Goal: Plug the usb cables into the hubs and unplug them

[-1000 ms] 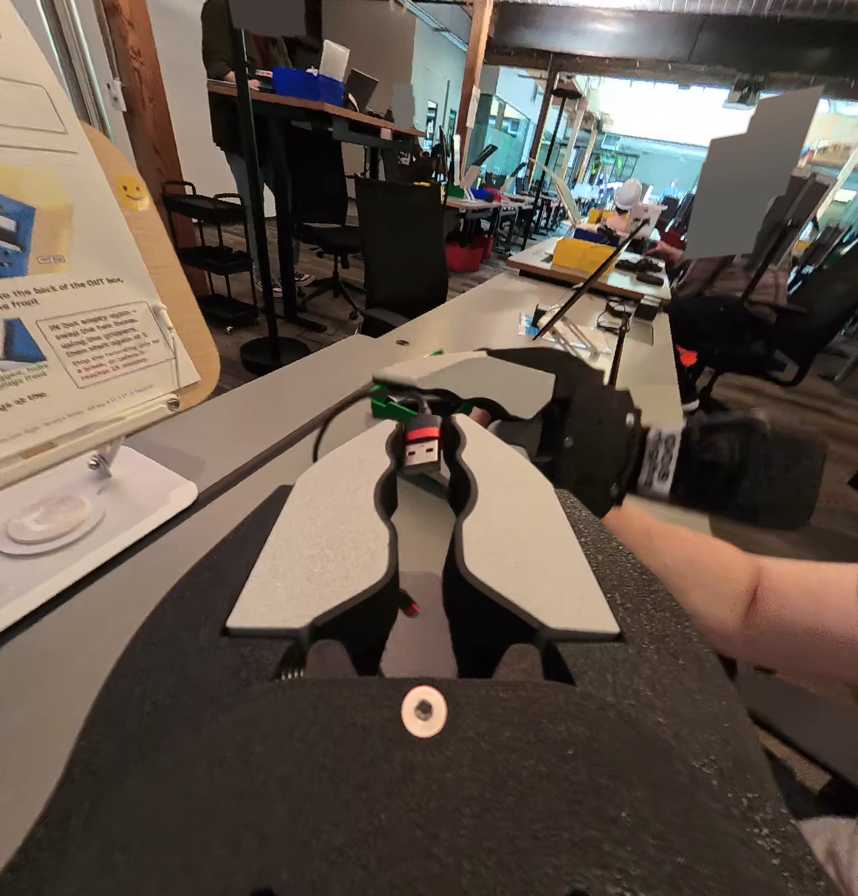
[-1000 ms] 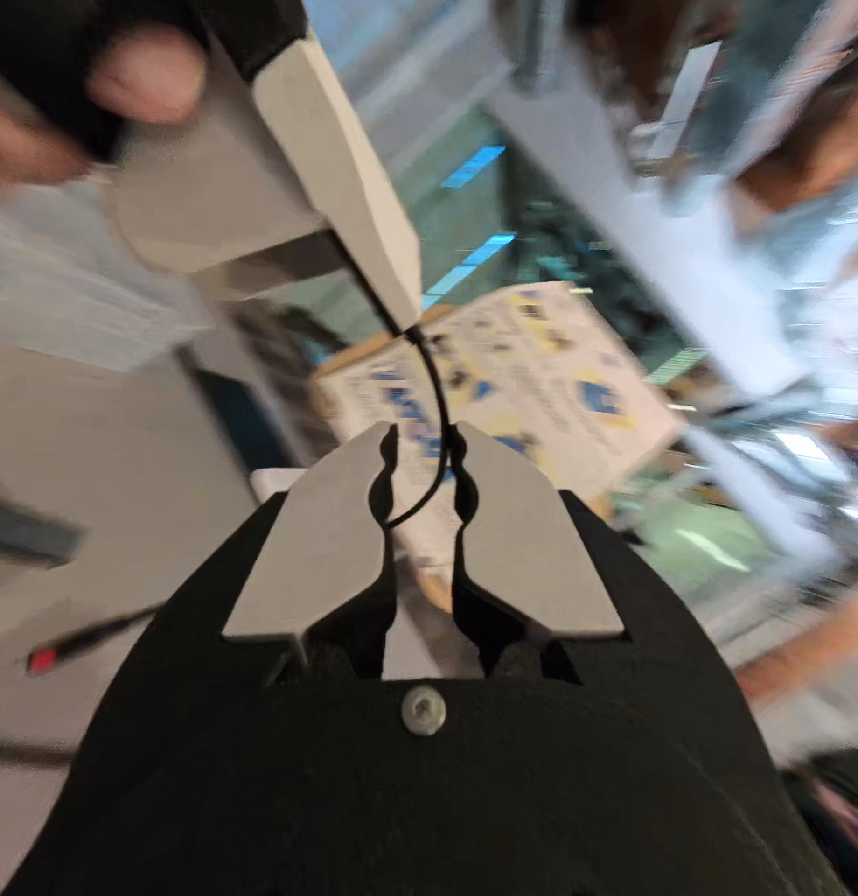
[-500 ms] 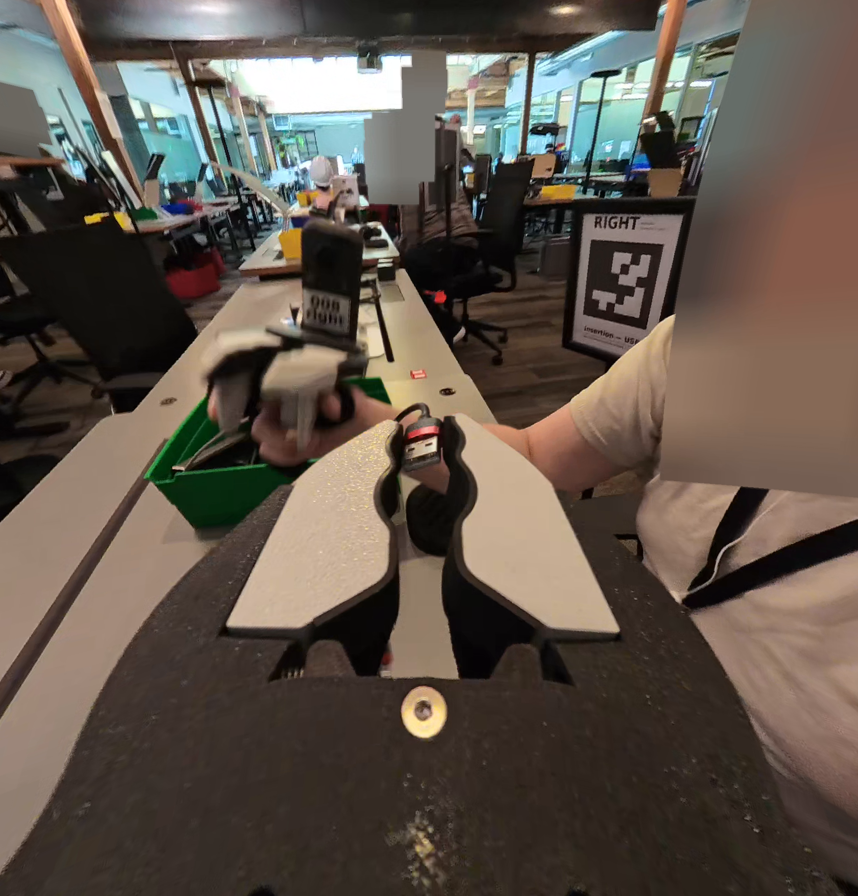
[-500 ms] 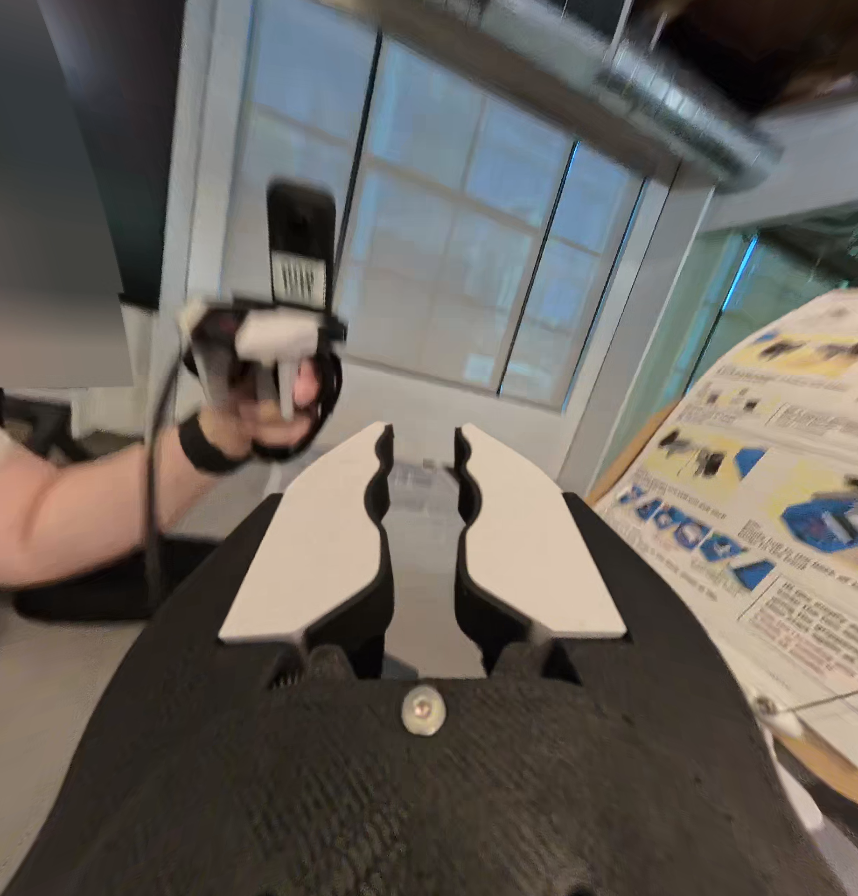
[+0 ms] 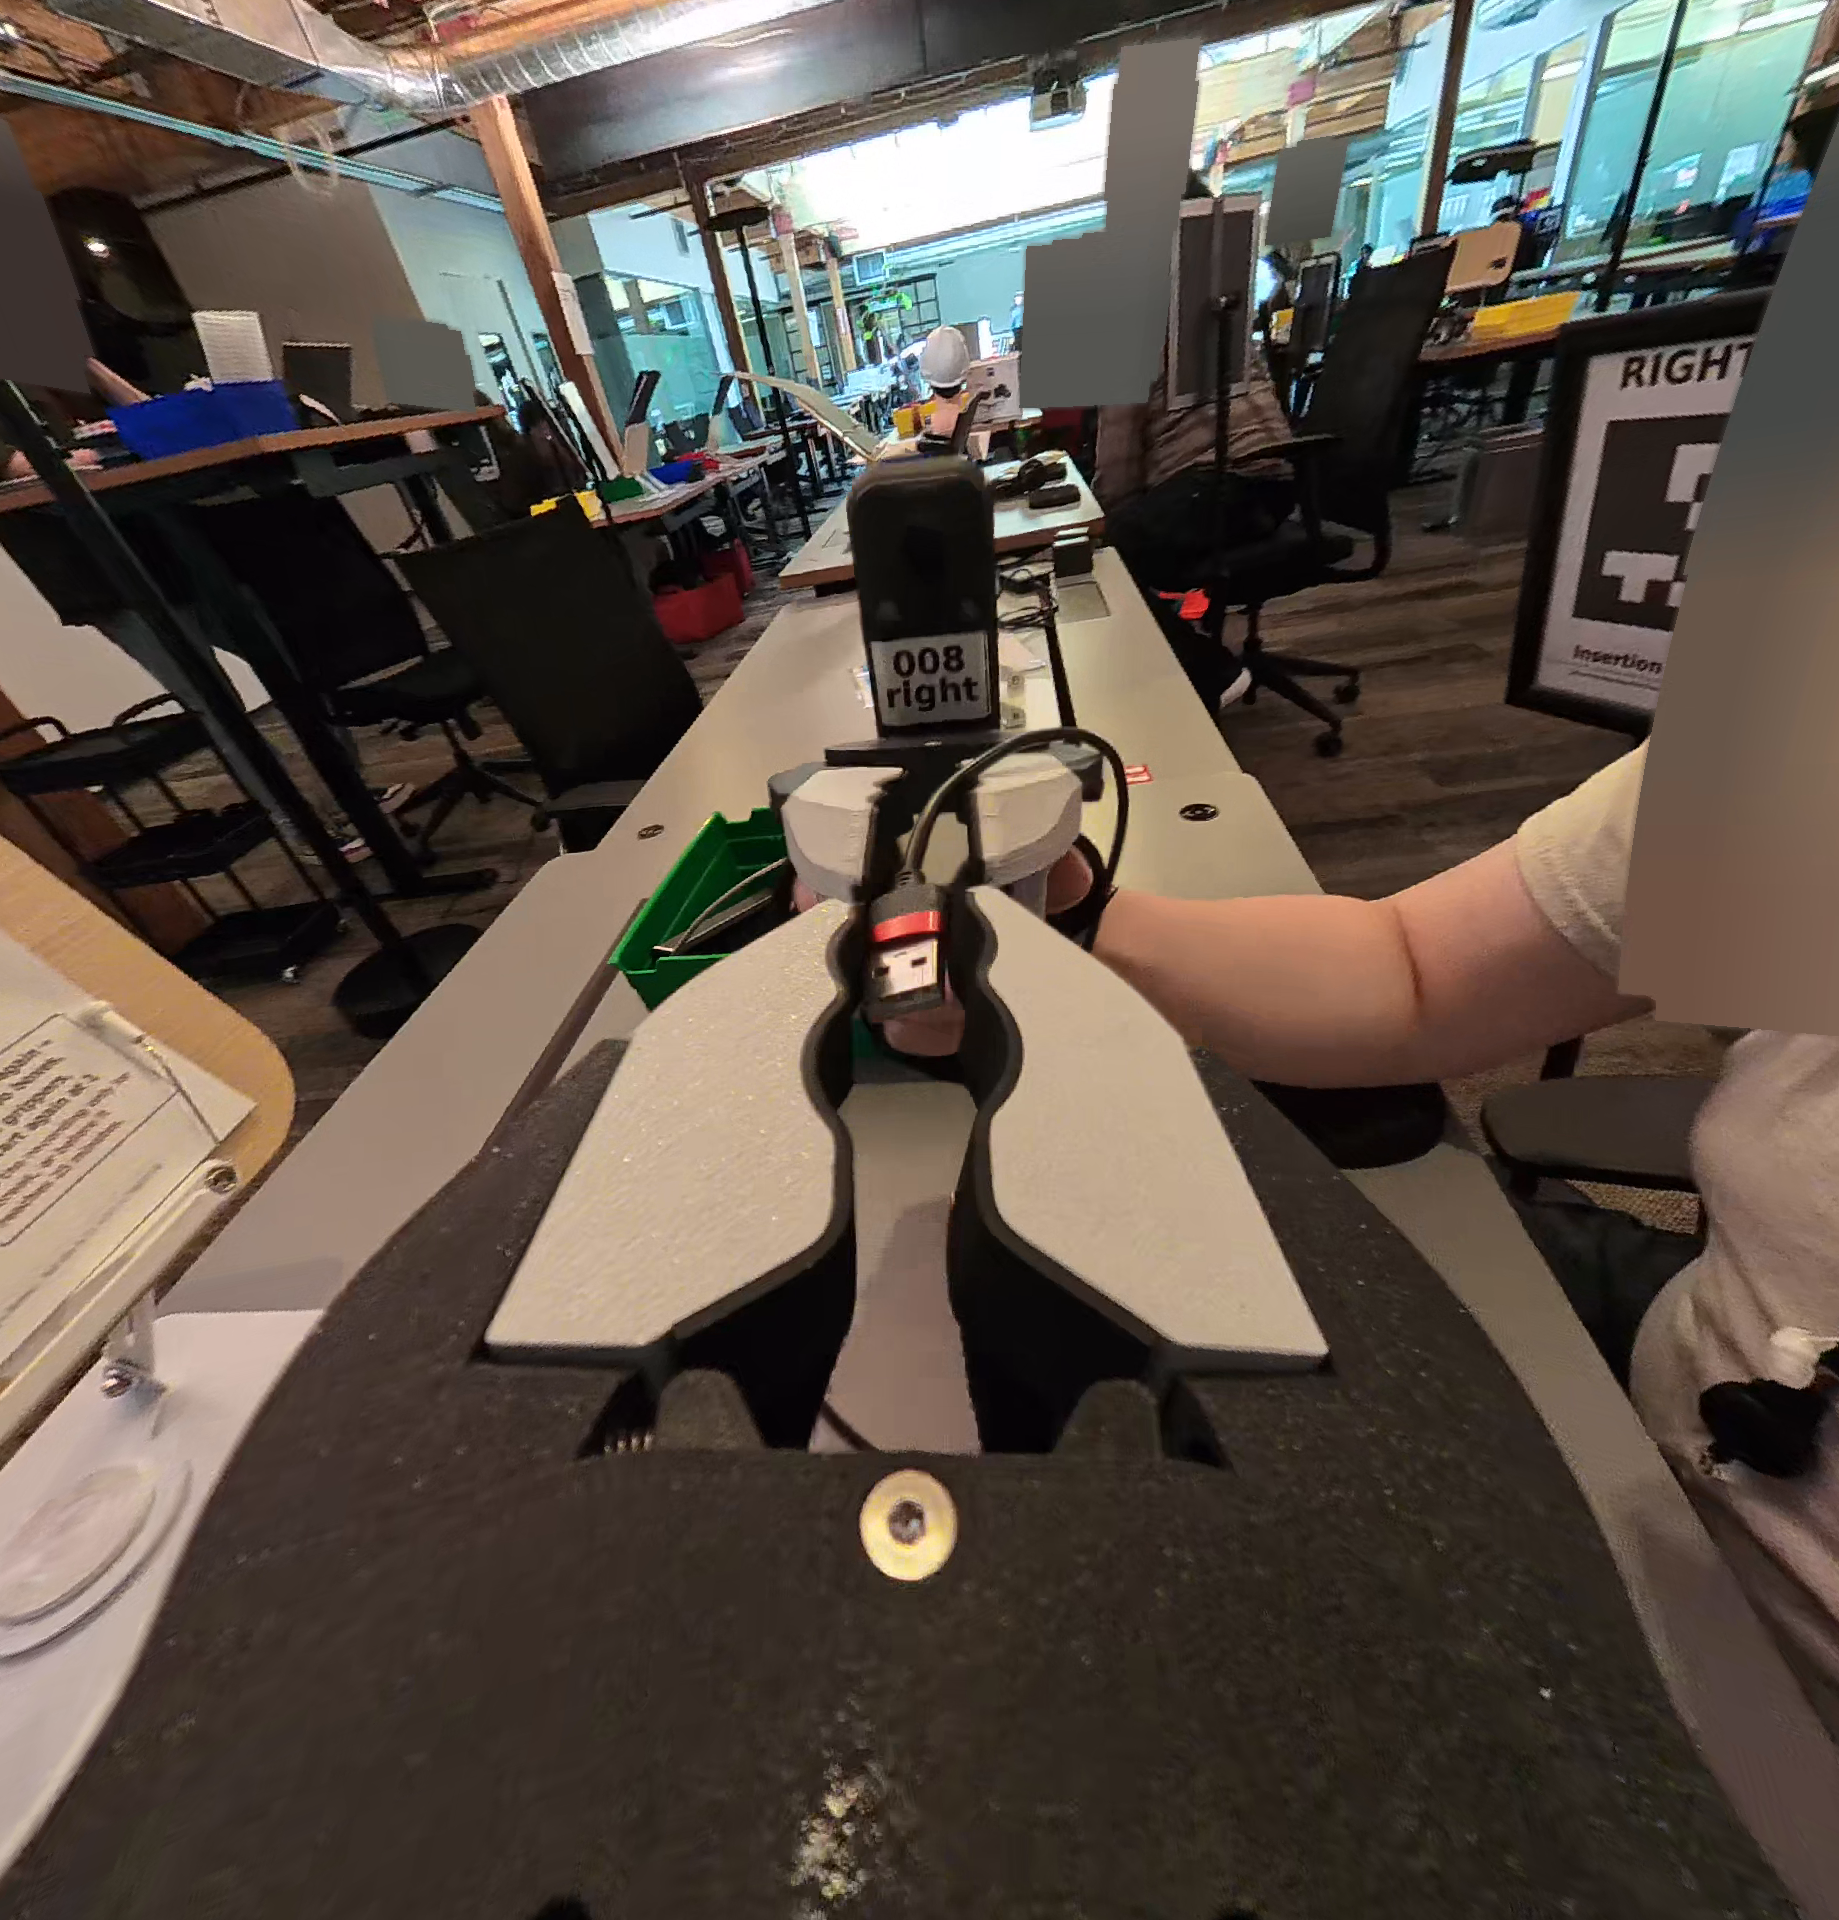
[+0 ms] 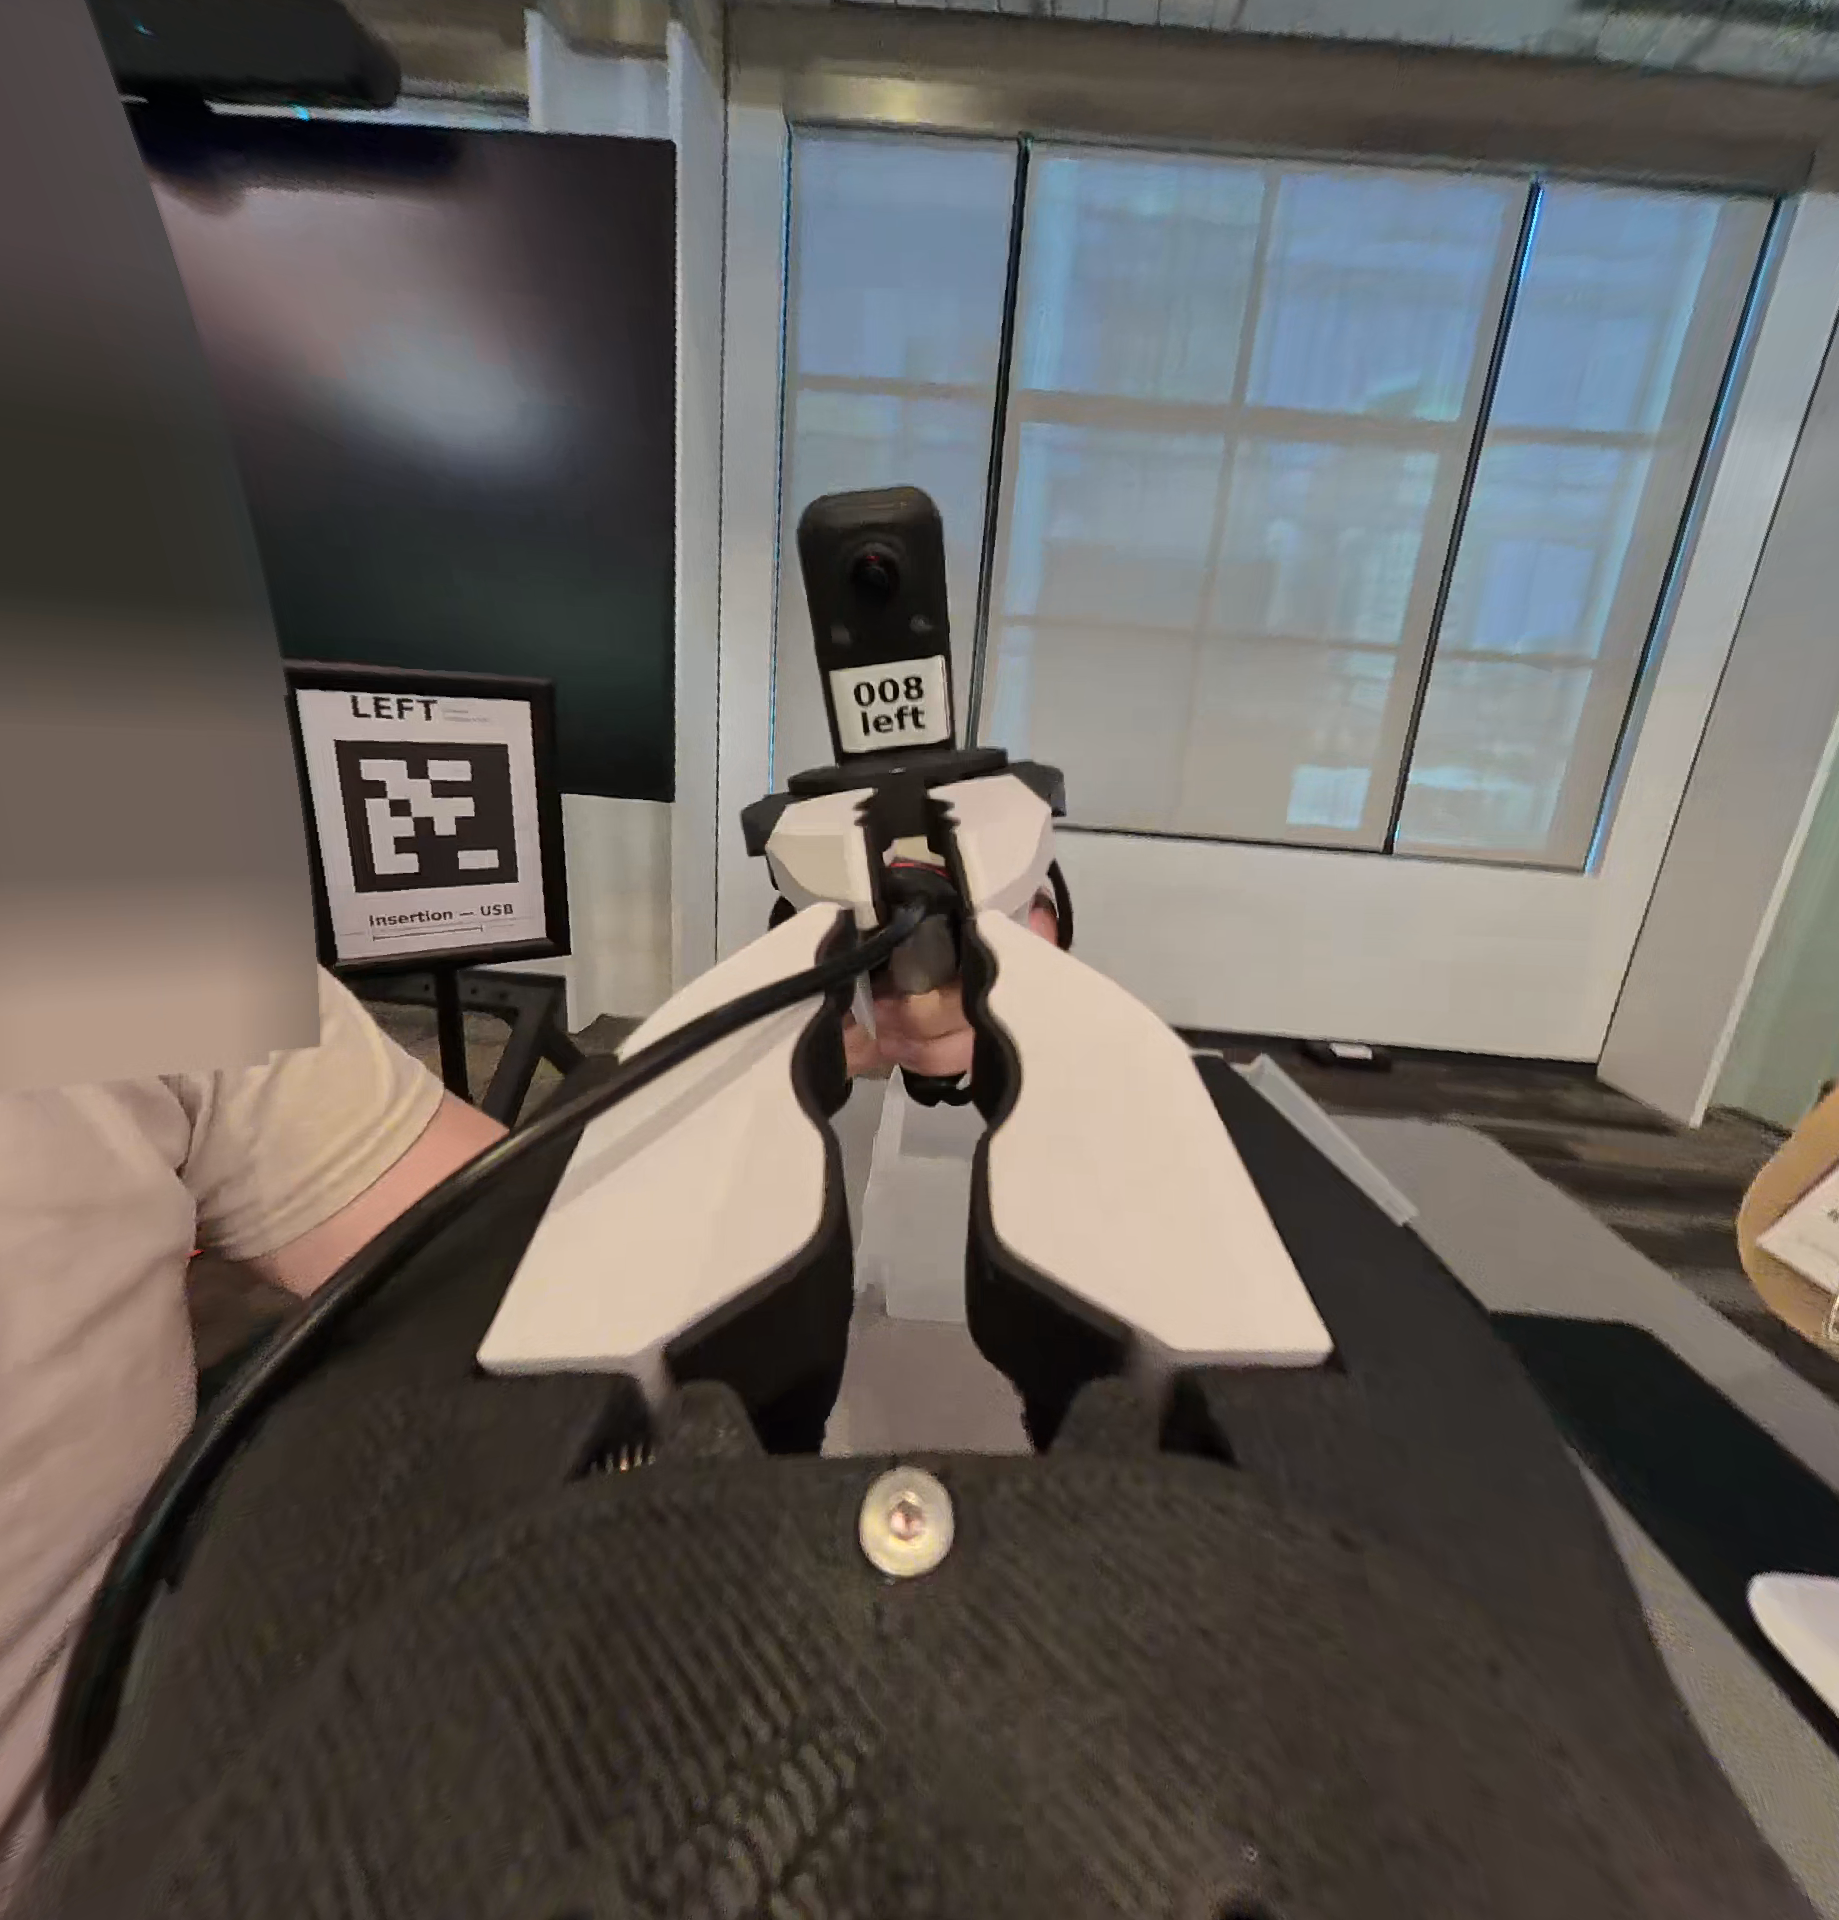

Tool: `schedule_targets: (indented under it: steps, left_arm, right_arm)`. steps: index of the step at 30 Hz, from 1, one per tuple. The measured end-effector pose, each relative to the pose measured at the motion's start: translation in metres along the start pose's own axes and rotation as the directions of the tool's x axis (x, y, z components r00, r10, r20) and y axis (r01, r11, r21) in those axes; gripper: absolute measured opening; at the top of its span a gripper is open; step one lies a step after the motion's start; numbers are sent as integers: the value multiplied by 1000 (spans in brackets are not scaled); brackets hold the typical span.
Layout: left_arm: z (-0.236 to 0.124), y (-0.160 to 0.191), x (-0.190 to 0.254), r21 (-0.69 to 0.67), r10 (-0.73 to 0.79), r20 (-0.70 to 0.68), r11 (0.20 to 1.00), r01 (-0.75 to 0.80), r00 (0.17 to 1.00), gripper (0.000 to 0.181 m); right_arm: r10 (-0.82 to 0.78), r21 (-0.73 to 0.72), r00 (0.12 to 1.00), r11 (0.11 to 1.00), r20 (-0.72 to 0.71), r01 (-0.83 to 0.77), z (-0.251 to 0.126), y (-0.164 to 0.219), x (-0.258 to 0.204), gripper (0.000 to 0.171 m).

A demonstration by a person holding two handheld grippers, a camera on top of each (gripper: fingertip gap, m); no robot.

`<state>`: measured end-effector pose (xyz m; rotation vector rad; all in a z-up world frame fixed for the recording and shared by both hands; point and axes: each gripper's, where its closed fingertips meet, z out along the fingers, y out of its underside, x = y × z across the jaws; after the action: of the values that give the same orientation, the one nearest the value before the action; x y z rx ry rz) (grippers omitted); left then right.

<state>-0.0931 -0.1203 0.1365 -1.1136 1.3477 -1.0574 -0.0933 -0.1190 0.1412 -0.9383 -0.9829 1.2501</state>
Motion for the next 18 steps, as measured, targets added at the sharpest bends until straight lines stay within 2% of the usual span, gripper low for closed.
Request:
schedule_targets:
  steps: [5,9,12,18]
  left_arm:
    - [2,7,-2,-44,18,17,999,-17,1000,15]
    - [3,9,0,-55,11,3,998,-10,1000,15]
    - [3,9,2,-56,8,-11,998,-9,1000,15]
    - [2,9,5,-68,24,-12,997,-24,1000,15]
  right_arm:
    - [29,-31,998,999,-50,-31,3,1,5,16]
    - [-47,-129,996,991,-72,38,2,14,8,10]
    - [-78,-125,994,990,-73,69,2,13,6,8]
    - [-3,-97,1000,995,-30,0,4,12,3,11]
